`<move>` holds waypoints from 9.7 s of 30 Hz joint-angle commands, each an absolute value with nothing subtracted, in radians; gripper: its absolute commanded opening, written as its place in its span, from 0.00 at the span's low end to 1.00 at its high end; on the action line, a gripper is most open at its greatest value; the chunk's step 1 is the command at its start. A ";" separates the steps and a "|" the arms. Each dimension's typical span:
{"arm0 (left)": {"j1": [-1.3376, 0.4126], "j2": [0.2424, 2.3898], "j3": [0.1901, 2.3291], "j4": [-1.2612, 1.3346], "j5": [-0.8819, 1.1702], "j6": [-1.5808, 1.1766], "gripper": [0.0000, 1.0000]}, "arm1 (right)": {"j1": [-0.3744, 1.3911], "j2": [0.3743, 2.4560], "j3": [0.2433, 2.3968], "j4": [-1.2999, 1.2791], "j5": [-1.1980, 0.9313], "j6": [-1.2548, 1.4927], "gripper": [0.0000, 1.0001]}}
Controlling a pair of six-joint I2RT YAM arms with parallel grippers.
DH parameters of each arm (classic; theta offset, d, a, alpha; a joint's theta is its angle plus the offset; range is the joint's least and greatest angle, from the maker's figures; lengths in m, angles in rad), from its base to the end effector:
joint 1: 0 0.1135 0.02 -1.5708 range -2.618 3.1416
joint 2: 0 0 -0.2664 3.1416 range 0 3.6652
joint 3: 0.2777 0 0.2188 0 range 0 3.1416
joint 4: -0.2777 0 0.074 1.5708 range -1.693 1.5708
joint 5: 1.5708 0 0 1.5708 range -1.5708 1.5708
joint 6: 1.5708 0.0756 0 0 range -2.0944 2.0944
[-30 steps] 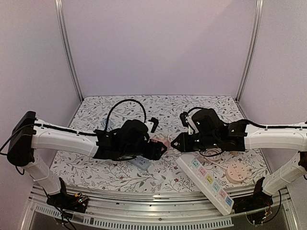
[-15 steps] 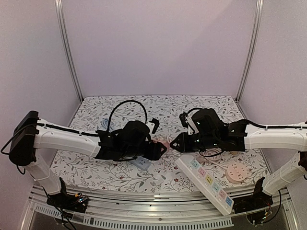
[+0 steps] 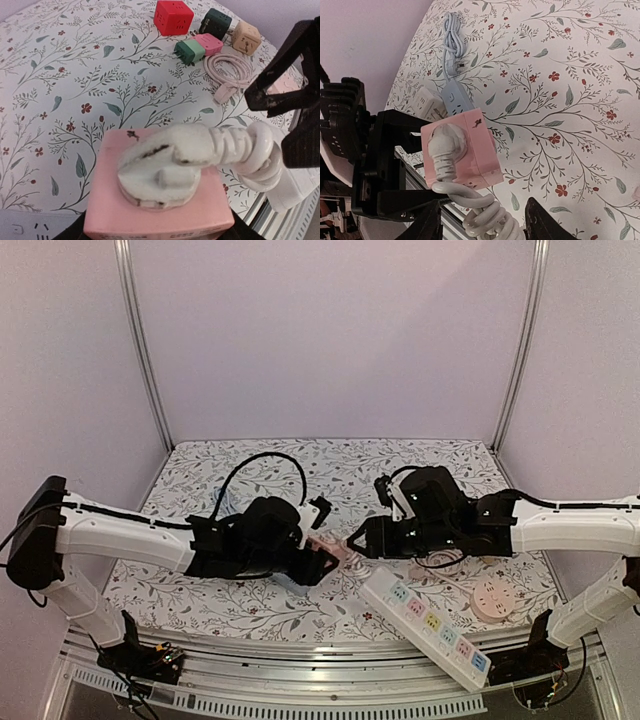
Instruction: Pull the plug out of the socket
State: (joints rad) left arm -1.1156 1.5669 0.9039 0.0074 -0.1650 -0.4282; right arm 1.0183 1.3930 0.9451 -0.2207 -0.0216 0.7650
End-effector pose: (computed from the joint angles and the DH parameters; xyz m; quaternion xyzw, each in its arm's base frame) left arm 0.1604 -0.2995 0.2071 0.2670 0.8540 -0.2541 0.3671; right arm 0.1592 0.2612 0.2459 -0.1183 0.8921 0.3453 0.2663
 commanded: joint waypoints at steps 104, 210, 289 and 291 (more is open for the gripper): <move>-1.210 1.389 0.789 -0.182 -0.234 -0.283 0.09 | 1.081 1.525 0.982 -0.121 -0.208 0.829 0.00; -0.976 1.309 0.831 -0.234 -0.035 -0.483 0.00 | 1.007 1.541 1.321 -0.464 0.227 0.608 0.00; -0.671 1.701 1.231 -0.357 0.031 -0.432 1.00 | 0.474 1.580 1.159 -0.416 0.101 0.392 0.99; -0.609 1.647 1.207 -0.348 0.053 -0.415 1.00 | 0.428 1.558 1.134 -0.414 0.087 0.386 0.99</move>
State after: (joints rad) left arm -0.7242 1.7744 1.2434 -0.3943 -0.0021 -0.4583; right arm 0.5056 1.6150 1.1778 -0.4038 0.0734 0.4202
